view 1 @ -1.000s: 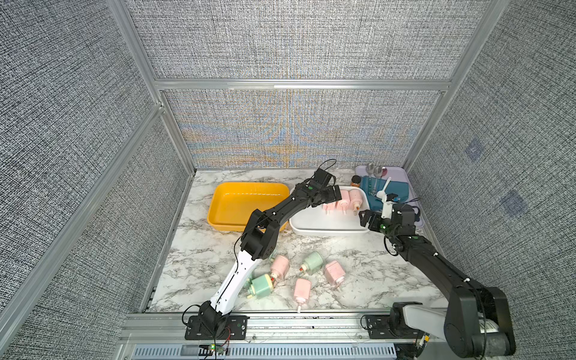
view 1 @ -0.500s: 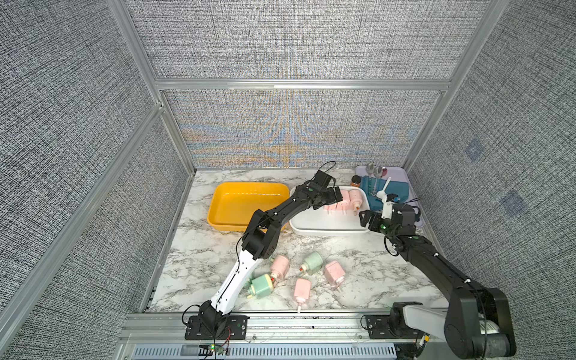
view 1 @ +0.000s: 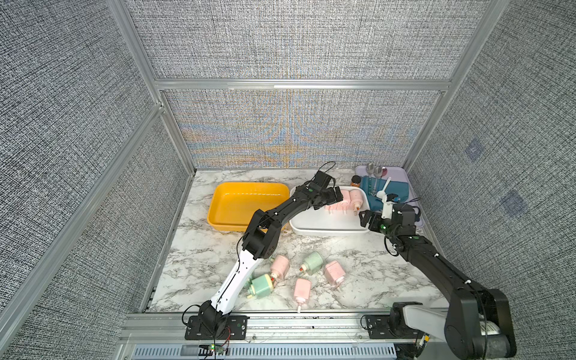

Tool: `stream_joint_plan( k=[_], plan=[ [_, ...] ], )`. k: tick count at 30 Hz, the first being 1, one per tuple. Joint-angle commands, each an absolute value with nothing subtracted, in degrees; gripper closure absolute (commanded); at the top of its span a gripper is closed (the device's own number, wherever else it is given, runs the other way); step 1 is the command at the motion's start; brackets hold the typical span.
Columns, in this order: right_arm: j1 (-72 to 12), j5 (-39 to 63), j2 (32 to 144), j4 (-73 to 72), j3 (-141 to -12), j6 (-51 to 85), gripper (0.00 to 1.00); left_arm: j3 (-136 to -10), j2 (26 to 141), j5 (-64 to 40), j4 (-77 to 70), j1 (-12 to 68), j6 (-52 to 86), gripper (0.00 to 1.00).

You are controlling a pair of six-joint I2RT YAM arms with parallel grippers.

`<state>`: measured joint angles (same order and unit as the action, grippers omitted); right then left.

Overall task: Place the pencil sharpeners by color into the storage box
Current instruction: Place the pencil sharpener in the storage box.

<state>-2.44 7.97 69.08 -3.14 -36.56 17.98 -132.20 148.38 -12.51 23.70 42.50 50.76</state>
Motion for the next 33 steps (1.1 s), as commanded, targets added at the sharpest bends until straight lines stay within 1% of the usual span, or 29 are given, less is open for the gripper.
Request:
stream_joint_plan(
  k=[1,7,13,18,25,33],
  plan=[
    [-2.5,8.3,68.7,-3.0,-37.0,17.5,0.01,-132.0,147.6,-12.7,22.8,42.5,48.8,0.01],
    [-2.5,8.5,68.2,-2.8,-37.0,17.4,0.01,-130.1,144.8,-11.0,24.1,42.5,45.0,0.01],
    [-2.5,10.7,67.7,-3.7,-36.8,17.2,0.01,-124.1,138.1,-9.2,25.5,42.5,39.7,0.01],
    [-3.3,15.0,66.6,-7.4,-36.0,17.4,0.01,-113.6,128.2,-6.3,24.9,42.7,34.6,0.01],
    [-9.4,15.0,65.6,-9.0,-37.7,13.5,0.01,-96.0,111.0,-1.6,26.7,42.6,27.4,0.01],
    [-17.5,14.5,66.4,-9.3,-40.4,4.9,0.01,-80.7,92.8,7.2,36.7,43.0,22.2,0.01]
  ],
)
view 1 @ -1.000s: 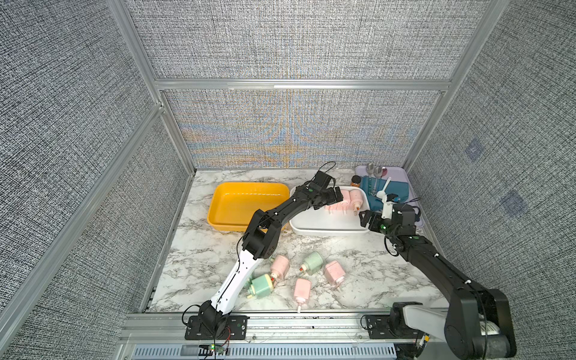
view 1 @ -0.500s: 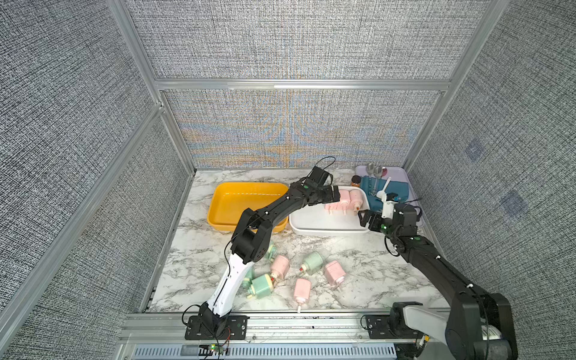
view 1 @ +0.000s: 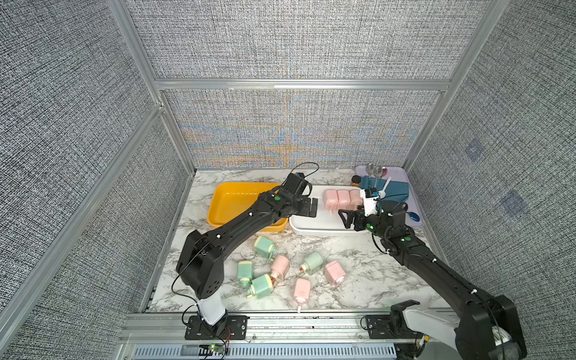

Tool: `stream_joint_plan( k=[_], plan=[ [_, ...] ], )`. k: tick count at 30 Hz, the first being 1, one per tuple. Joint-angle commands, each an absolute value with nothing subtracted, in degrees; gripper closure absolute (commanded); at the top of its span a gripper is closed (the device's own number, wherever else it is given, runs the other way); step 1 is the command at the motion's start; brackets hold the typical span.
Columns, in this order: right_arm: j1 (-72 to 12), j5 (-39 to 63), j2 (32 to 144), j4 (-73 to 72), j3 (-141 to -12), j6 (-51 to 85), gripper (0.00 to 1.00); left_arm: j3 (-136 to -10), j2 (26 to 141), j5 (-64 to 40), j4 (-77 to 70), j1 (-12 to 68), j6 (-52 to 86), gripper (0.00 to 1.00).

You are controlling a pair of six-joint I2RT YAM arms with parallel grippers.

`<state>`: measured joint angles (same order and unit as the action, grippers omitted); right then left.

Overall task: Place the pencil sharpeners by color into the storage box
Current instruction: Place the pencil sharpener in the storage box, then pick up the pencil sharpener from the center of the board.

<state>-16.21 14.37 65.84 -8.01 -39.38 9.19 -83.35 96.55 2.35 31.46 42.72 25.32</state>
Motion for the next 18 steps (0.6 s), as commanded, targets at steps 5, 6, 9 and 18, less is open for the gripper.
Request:
stream_joint_plan(
  k=[5,6,9,18],
  plan=[
    [-20.4,15.6,68.9,-10.1,-42.3,1.5,0.01,-75.0,85.0,8.8,41.6,44.6,21.1,0.01],
    [-20.9,16.1,69.5,-10.3,-42.6,0.9,0.01,-74.1,83.9,9.0,42.9,45.2,20.9,0.01],
    [-22.0,17.0,71.3,-10.3,-43.9,-0.5,0.01,-72.3,81.6,12.2,47.1,47.6,21.0,0.01],
    [-24.4,20.6,74.2,-8.3,-47.5,-5.3,0.01,-68.1,80.7,11.4,55.2,53.5,21.2,0.01]
  ],
)
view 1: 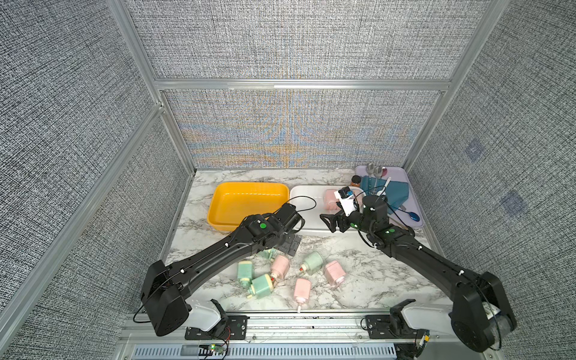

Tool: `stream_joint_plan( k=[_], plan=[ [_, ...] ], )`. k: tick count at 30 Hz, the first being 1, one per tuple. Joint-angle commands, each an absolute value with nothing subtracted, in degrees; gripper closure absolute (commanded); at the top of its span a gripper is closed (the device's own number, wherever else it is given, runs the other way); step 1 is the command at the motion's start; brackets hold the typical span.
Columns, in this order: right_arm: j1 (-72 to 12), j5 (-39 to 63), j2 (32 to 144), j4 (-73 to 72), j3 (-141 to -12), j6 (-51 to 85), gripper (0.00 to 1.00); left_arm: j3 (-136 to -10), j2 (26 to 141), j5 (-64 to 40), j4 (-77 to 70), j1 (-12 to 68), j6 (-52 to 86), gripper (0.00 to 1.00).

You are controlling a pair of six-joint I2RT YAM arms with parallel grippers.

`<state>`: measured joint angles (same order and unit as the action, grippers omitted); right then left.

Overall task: Place the pencil sharpeners by color into the storage box
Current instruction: Pick up the pencil sharpener from the center of the board.

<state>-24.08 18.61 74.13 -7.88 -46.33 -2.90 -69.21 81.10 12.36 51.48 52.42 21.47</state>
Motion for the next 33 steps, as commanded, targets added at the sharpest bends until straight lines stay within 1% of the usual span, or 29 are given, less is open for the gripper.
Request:
stream_joint_plan(
  k=[1,5,9,11,19,25,31,33],
  plan=[
    [-24.6,20.7,74.2,-8.3,-47.5,-5.4,0.01,-67.1,80.3,10.7,55.1,54.1,21.4,0.01],
    [-24.6,19.5,74.2,-8.4,-47.5,-5.5,0.01,-62.6,78.2,7.5,53.3,57.3,22.8,0.01],
    [-24.7,19.0,74.5,-8.9,-47.7,-5.3,0.02,-58.8,78.3,6.4,50.2,59.9,24.3,0.02],
    [-24.6,19.2,74.4,-9.2,-47.7,-5.2,0.01,-56.9,78.8,5.3,47.8,60.0,24.5,0.03],
    [-24.7,18.7,72.6,-9.4,-46.5,-5.1,0.02,-54.9,81.1,6.9,45.6,60.0,24.7,0.04],
    [-24.7,18.2,71.7,-9.6,-46.2,-4.9,0.01,-54.7,81.2,1.0,44.8,60.0,23.2,0.1],
    [-24.7,18.1,71.9,-10.7,-46.2,-4.2,0.01,-53.6,79.4,2.1,44.8,60.0,25.0,0.11],
    [-24.7,18.1,72.2,-11.2,-46.2,-4.0,0.01,-53.5,79.8,4.6,45.0,60.1,25.7,0.11]
  ],
)
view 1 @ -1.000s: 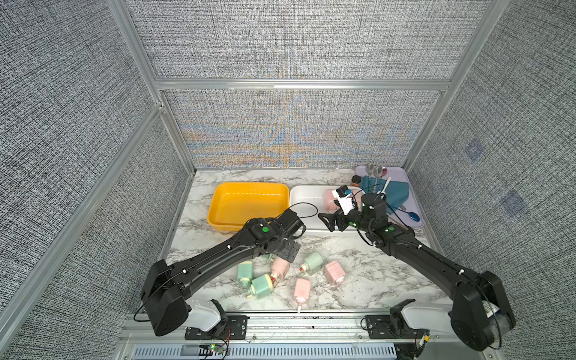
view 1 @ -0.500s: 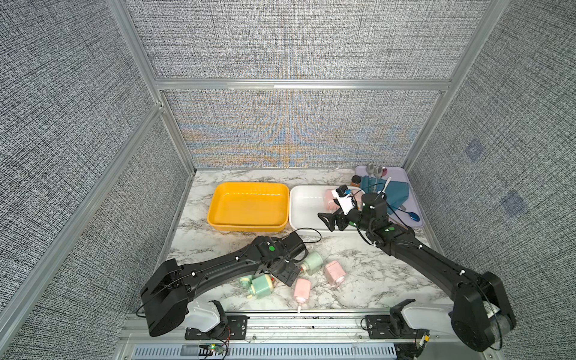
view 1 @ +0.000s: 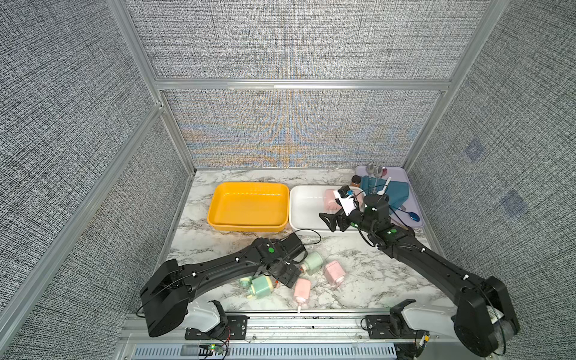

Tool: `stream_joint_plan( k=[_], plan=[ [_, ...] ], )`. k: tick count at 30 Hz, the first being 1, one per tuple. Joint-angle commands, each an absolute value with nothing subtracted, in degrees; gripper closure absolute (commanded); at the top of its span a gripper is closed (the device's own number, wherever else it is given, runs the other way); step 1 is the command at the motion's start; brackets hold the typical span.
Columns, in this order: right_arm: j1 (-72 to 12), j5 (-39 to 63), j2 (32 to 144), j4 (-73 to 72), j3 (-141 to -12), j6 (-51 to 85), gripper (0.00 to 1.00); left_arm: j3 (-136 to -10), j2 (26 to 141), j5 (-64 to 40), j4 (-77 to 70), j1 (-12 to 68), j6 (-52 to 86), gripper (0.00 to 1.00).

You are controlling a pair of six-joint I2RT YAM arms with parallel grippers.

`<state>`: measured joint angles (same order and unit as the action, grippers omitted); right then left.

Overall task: Place the pencil sharpeners by color into the storage box
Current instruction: Pick up the pencil sharpener from the center of the board.

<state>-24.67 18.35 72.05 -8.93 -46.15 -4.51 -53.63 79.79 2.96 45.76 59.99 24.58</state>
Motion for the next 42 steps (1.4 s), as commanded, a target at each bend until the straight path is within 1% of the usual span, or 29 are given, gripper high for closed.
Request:
stream_joint_plan(
  k=[1,3,7,11,17,20,22,24,28,29,32,34,37,39,40,42],
  plan=[
    [-24.7,18.0,72.4,-11.4,-46.2,-3.8,0.01,-53.7,80.4,6.7,45.8,60.1,26.2,0.11],
    [-24.7,18.0,72.6,-11.7,-46.2,-3.6,0.01,-54.5,82.0,9.4,47.1,60.0,26.9,0.13],
    [-24.7,17.6,73.0,-11.4,-46.2,-3.6,0.01,-54.8,84.0,10.5,46.6,60.0,27.2,0.19],
    [-24.7,17.4,73.0,-11.2,-46.2,-3.4,0.01,-54.3,84.0,11.8,45.7,60.1,27.2,0.2],
    [-24.7,16.7,73.0,-11.1,-46.2,-3.4,0.01,-53.3,83.6,10.6,44.1,60.1,26.6,0.23],
    [-24.7,16.5,73.1,-11.2,-46.3,-3.5,0.01,-53.2,83.9,10.4,43.8,60.0,26.6,0.27],
    [-24.7,16.6,73.2,-11.1,-46.5,-3.5,0.01,-53.3,83.9,10.2,43.3,60.1,26.7,0.34],
    [-24.8,16.7,73.2,-11.2,-46.5,-3.5,0.01,-53.3,83.6,10.0,43.0,60.0,26.5,0.38],
    [-24.8,16.7,73.4,-11.5,-46.5,-3.5,0.01,-53.3,83.3,10.0,43.2,60.1,26.1,0.4],
    [-24.8,16.7,73.5,-11.5,-46.5,-3.5,0.01,-53.3,83.2,10.1,43.4,60.0,26.0,0.43],
    [-24.8,16.6,73.5,-11.4,-46.5,-3.5,0.01,-53.6,82.9,10.0,43.6,60.0,26.1,0.55],
    [-24.8,16.5,73.3,-11.4,-46.5,-3.5,0.01,-54.2,82.4,10.0,43.8,60.0,26.4,0.68],
    [-24.8,17.0,73.2,-11.9,-46.4,-3.2,0.01,-55.1,80.9,9.3,43.3,60.0,26.3,0.82],
    [-24.8,17.3,73.1,-12.6,-46.4,-2.9,0.01,-55.5,79.5,9.6,43.0,60.0,26.1,0.9],
    [-24.8,17.2,73.1,-12.9,-46.4,-2.8,0.01,-55.7,78.9,10.1,43.0,59.9,25.9,0.98],
    [-24.8,16.9,73.2,-13.5,-46.3,-2.6,0.01,-56.3,78.0,11.3,43.7,59.7,25.8,1.0]
  ],
)
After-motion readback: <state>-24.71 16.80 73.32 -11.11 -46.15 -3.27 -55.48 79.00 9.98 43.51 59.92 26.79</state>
